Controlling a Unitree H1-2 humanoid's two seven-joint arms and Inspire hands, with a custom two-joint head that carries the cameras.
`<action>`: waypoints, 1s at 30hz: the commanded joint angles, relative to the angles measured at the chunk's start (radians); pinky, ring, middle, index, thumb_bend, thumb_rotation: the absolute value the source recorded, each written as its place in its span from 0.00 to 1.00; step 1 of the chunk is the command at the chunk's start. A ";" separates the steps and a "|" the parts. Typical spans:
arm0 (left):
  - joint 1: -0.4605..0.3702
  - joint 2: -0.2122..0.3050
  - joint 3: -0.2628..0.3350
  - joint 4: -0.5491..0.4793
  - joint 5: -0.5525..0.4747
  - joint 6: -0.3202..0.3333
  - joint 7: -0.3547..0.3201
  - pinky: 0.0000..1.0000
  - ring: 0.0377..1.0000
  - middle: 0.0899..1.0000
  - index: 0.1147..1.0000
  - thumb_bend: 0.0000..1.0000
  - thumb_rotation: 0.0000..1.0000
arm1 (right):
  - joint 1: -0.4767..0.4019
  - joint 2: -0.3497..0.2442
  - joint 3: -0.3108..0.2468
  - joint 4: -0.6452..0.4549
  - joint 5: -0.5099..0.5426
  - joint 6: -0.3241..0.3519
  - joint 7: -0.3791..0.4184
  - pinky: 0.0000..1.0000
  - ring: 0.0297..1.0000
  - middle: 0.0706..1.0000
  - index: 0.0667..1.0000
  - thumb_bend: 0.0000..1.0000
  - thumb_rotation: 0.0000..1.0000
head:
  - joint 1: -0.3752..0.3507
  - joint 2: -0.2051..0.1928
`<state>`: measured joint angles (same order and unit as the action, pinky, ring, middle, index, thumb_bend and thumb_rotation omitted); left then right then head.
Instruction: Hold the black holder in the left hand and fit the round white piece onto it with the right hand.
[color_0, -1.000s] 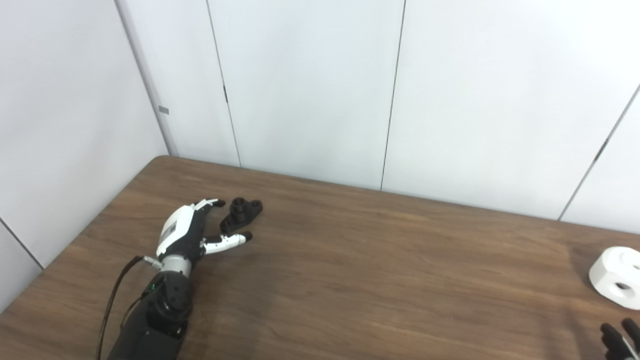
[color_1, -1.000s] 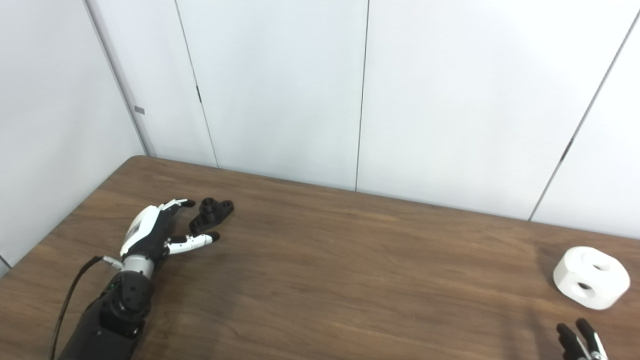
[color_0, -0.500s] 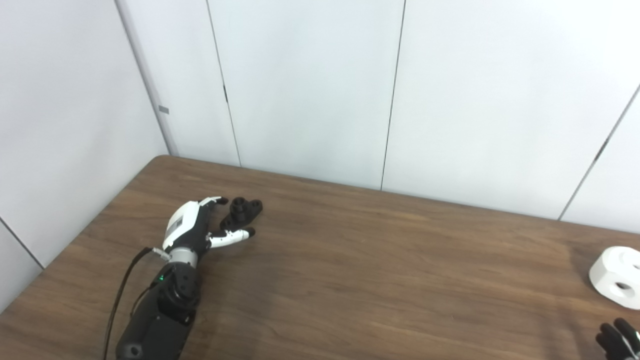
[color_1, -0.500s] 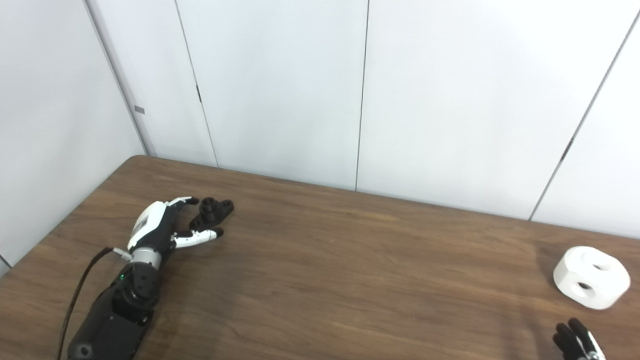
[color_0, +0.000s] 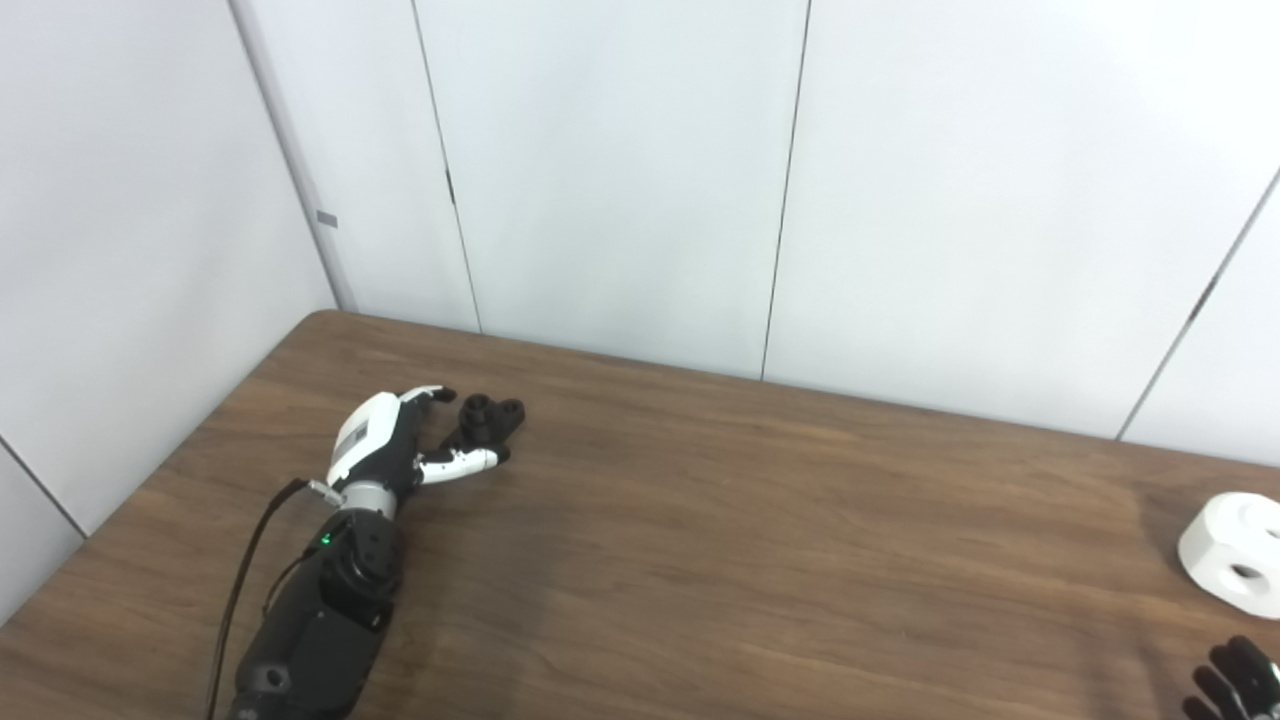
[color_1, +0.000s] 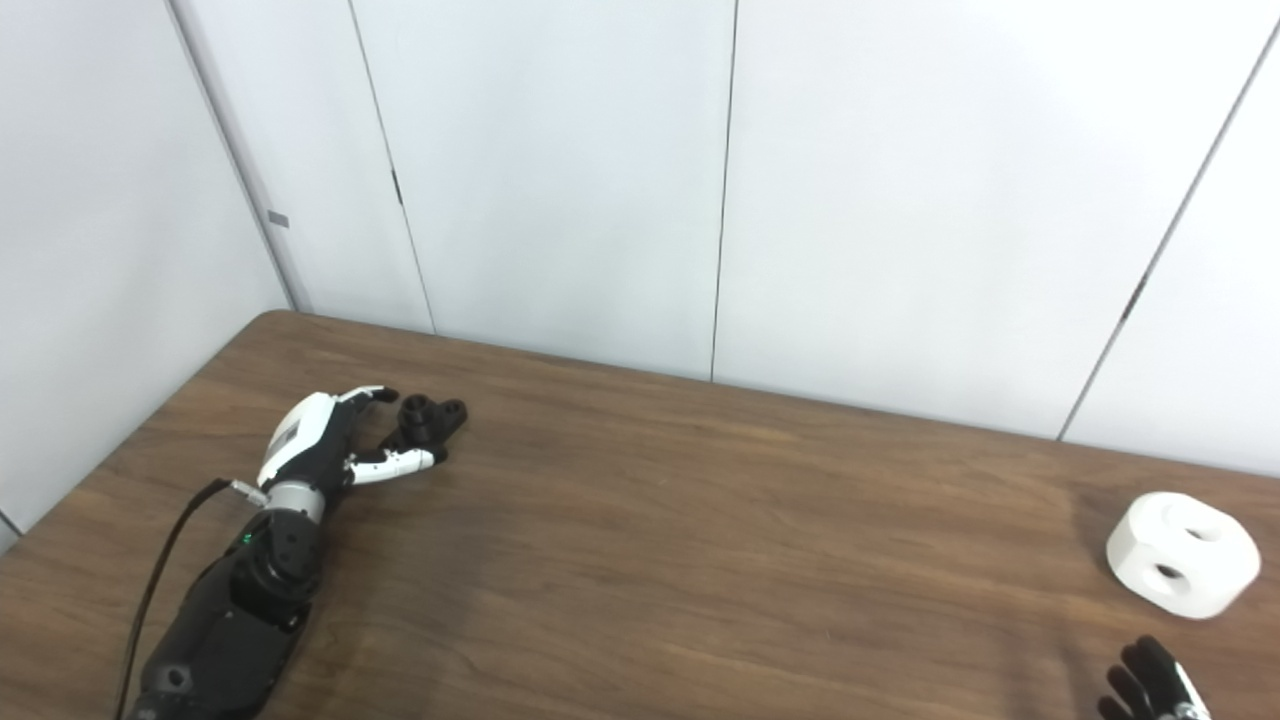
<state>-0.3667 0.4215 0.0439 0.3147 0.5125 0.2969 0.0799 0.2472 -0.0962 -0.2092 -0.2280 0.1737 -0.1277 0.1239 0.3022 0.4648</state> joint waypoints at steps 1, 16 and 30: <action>-0.075 0.052 -0.012 -0.014 0.032 0.000 0.029 1.00 0.98 0.92 0.80 0.85 0.42 | 0.225 0.042 0.035 -0.006 0.017 -0.060 0.023 0.90 0.93 0.93 0.91 0.43 1.00 | 0.001 0.001; -0.088 0.069 -0.038 0.008 0.047 0.033 0.011 1.00 0.99 0.92 0.73 0.83 0.33 | 0.234 0.048 0.042 -0.041 0.002 -0.030 0.008 0.92 0.94 0.93 0.92 0.48 1.00 | -0.004 0.009; -0.089 0.084 -0.062 0.028 0.064 0.039 0.040 1.00 0.98 0.89 0.67 0.82 0.29 | 0.234 0.050 0.046 -0.038 -0.001 -0.048 0.008 0.86 0.91 0.92 0.91 0.54 1.00 | -0.008 0.013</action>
<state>-0.3951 0.4490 -0.0138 0.3457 0.5371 0.3337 0.0870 0.2475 -0.0945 -0.1964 -0.2339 0.1695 -0.1268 0.1227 0.2945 0.4771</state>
